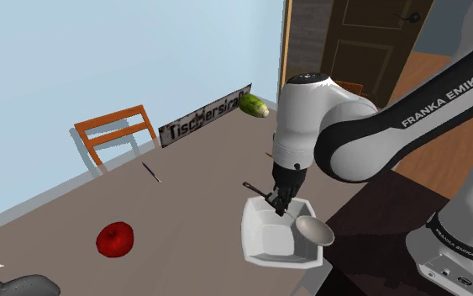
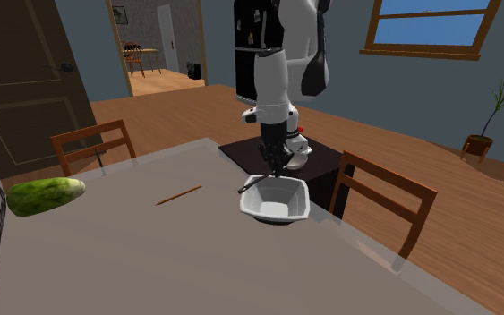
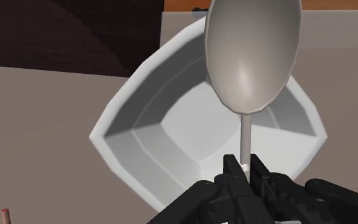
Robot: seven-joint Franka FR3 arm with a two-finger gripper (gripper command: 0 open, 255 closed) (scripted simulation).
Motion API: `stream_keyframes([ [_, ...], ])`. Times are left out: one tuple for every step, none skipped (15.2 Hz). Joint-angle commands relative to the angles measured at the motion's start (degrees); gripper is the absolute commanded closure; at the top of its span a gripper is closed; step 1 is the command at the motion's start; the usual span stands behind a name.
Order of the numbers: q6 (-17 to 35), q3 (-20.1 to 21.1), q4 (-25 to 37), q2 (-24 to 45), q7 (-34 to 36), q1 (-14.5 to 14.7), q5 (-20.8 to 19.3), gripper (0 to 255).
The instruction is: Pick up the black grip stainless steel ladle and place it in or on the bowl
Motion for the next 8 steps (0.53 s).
stream_keyframes([
  [1.84,0.14,-0.83,1.03,-0.13,-0.03,-0.02,255],
  [2.8,0.25,-1.05,1.79,-0.07,-0.08,-0.18,255],
  [3.76,0.36,-1.25,2.56,0.01,-0.12,-0.36,255],
  [4.72,0.46,-1.44,3.36,0.1,-0.17,-0.56,255],
  [5.68,0.55,-1.62,4.17,0.21,-0.23,-0.79,255],
  [6.65,0.64,-1.79,4.99,0.33,-0.28,-1.04,255],
  [7.61,0.71,-1.94,5.84,0.47,-0.33,-1.32,255],
  [8.58,0.77,-2.07,6.7,0.63,-0.38,-1.63,255],
])
